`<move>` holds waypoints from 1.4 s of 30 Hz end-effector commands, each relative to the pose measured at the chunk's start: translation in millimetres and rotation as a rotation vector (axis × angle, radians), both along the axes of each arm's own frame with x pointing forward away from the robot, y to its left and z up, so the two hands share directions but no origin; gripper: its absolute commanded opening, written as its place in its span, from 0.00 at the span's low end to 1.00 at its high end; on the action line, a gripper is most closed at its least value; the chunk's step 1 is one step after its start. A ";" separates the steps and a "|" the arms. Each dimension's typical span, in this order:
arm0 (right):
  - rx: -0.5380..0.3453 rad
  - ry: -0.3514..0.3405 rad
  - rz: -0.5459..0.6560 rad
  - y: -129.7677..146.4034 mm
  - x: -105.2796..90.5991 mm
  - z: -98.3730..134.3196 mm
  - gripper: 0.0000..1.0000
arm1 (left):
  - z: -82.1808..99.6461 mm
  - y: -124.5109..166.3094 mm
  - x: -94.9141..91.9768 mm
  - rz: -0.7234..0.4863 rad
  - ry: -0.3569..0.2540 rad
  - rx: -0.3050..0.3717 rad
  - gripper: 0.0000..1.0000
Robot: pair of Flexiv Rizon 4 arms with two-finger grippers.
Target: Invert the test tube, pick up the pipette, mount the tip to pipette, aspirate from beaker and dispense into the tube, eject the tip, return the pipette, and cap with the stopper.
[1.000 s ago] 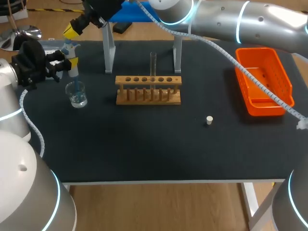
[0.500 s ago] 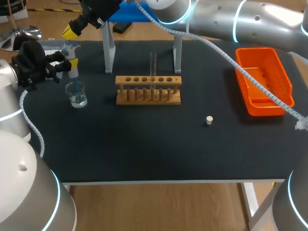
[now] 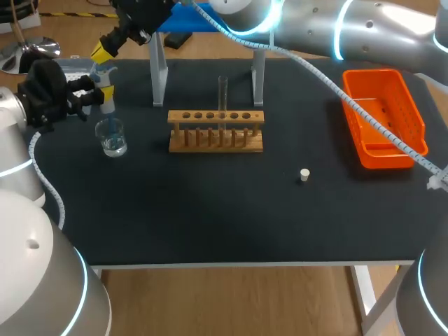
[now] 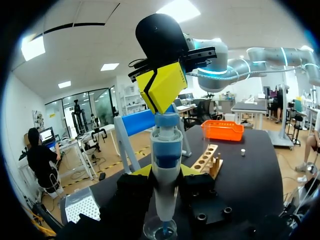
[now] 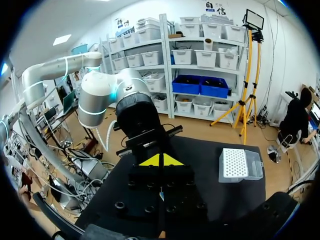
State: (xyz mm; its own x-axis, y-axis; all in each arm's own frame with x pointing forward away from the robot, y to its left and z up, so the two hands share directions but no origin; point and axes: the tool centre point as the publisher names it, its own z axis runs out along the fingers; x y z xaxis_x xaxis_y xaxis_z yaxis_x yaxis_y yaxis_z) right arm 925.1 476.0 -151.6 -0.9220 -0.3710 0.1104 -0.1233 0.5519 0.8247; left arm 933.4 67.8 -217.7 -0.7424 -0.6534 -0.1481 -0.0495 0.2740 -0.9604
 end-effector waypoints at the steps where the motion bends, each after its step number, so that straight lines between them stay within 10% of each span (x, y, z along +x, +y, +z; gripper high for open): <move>1: -0.012 0.008 0.007 0.4 1.7 -7.8 0.00 | 4.2 0.9 0.6 0.001 -0.003 -0.002 0.00; 21: 0.015 -0.013 -0.002 -3.0 3.7 5.6 0.00 | 4.2 0.9 0.6 0.001 -0.003 -0.002 0.00; 22: 0.025 -0.021 -0.006 -4.6 4.4 10.9 0.05 | 4.2 0.9 0.6 0.001 -0.003 -0.002 0.00; 24: 0.048 -0.035 -0.009 -10.2 5.7 22.2 1.00 | 4.2 0.9 0.6 0.001 -0.003 -0.002 0.00; 42: 0.166 -0.229 -0.036 -193.9 -19.0 123.0 1.00 | 4.2 0.9 0.6 0.001 -0.003 -0.002 0.00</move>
